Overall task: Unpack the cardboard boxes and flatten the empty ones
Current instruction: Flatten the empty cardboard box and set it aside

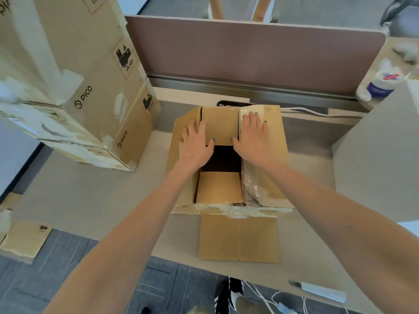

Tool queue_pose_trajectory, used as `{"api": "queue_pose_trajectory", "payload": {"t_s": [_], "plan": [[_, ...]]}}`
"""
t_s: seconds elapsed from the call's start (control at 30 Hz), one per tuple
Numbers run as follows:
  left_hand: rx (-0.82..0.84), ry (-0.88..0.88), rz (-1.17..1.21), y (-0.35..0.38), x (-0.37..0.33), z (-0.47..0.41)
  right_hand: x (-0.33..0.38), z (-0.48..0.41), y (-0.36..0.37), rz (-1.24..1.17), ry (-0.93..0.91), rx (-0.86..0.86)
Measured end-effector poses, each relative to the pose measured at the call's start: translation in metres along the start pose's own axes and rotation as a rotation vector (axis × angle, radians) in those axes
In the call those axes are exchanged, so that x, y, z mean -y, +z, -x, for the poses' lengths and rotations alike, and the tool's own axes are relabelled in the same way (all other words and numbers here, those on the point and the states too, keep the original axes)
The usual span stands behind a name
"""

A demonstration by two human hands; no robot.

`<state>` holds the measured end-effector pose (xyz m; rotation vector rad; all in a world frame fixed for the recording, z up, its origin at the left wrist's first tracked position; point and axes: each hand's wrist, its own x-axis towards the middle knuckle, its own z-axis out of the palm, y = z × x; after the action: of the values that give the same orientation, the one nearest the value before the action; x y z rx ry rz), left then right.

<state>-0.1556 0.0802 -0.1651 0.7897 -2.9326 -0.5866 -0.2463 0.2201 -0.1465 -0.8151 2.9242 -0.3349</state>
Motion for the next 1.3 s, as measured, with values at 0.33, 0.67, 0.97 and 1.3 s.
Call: {"api": "queue_pose_trajectory", "payload": {"t_s": [0.33, 0.67, 0.97, 1.3], "plan": [[-0.012, 0.143, -0.237, 0.003, 0.002, -0.067, -0.009, -0.061, -0.004, 0.09, -0.039, 0.026], [-0.041, 0.104, -0.252, 0.014, -0.001, -0.071, -0.012, -0.069, -0.035, -0.028, -0.085, 0.139], [-0.025, 0.123, -0.211, 0.009, 0.003, -0.074, -0.041, -0.074, -0.108, -0.32, -0.055, 0.086], [0.004, 0.213, -0.534, 0.012, -0.018, -0.054, -0.064, -0.035, -0.091, 1.012, -0.113, 0.199]]}}
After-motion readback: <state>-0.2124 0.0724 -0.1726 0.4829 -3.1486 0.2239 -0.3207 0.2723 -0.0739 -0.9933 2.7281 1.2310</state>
